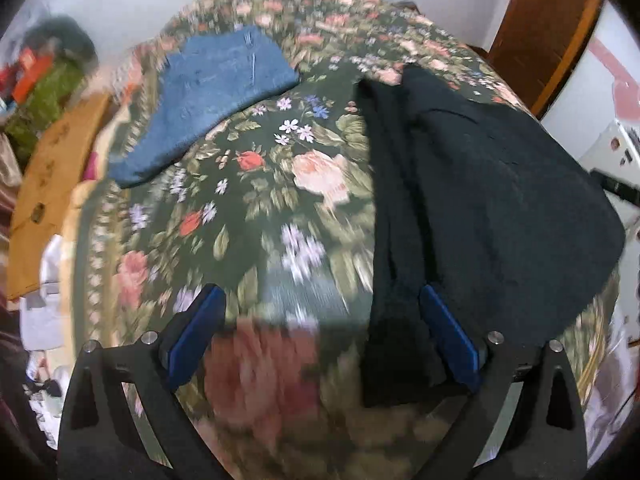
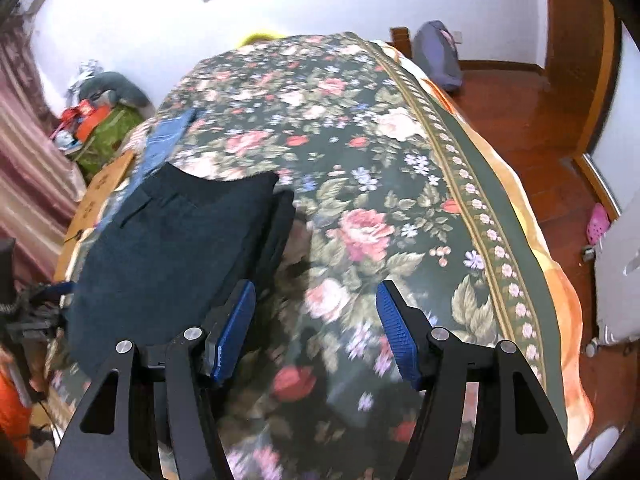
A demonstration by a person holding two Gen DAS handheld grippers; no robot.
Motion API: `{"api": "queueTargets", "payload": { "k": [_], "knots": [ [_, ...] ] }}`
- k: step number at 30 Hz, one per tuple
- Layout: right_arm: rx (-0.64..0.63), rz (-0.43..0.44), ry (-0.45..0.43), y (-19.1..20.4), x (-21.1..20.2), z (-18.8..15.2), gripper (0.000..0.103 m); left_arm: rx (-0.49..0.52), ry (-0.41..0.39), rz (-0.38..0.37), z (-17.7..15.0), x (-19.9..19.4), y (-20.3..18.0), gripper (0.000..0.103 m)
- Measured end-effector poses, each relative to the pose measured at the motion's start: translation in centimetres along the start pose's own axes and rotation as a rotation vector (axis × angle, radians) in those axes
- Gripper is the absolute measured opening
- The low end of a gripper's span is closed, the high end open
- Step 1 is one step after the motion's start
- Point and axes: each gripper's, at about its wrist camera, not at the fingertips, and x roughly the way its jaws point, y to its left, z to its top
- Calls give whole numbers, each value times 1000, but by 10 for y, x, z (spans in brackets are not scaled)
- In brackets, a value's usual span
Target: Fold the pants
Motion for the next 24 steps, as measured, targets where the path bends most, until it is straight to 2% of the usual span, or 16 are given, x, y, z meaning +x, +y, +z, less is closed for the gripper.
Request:
{"api": "queueTargets", "payload": {
  "k": [2,6,9,10,11,12,14,15,18,20,22,24],
  "knots": [
    [-46,19,-12,14,-8,-3,61,-6,-29,18,-3,-14,-1,88],
    [-123,74,-41,43,-15,-7,60,6,-123,56,13,-49,-2,87],
    [-163,106,-64,64,-13,-10,58,39,-192,18,32,-68,-16,81],
    [-176,116,-70,72,-11,-12,57,46,-194,-11,35,-69,-21,73],
    [-185,126,-70,77,-8,-12,50,52,-191,-38,40,-68,-25,62],
    [-193,140,-61,84,-3,-13,46,55,-182,-69,46,-63,-33,55],
    [-210,159,-35,92,6,-15,34,64,-159,-101,52,-53,-46,19],
    [-223,166,-9,96,15,-16,32,71,-138,-120,54,-44,-56,14],
    [-260,119,32,100,34,-22,30,106,-90,-155,52,-19,-77,12],
    [-250,114,63,93,42,-25,27,156,-64,-106,43,-1,-89,12],
    [-219,117,61,83,40,-29,27,192,-78,-55,34,7,-90,12],
    [-200,111,53,72,33,-33,27,209,-94,-42,26,3,-86,16]
  ]
}}
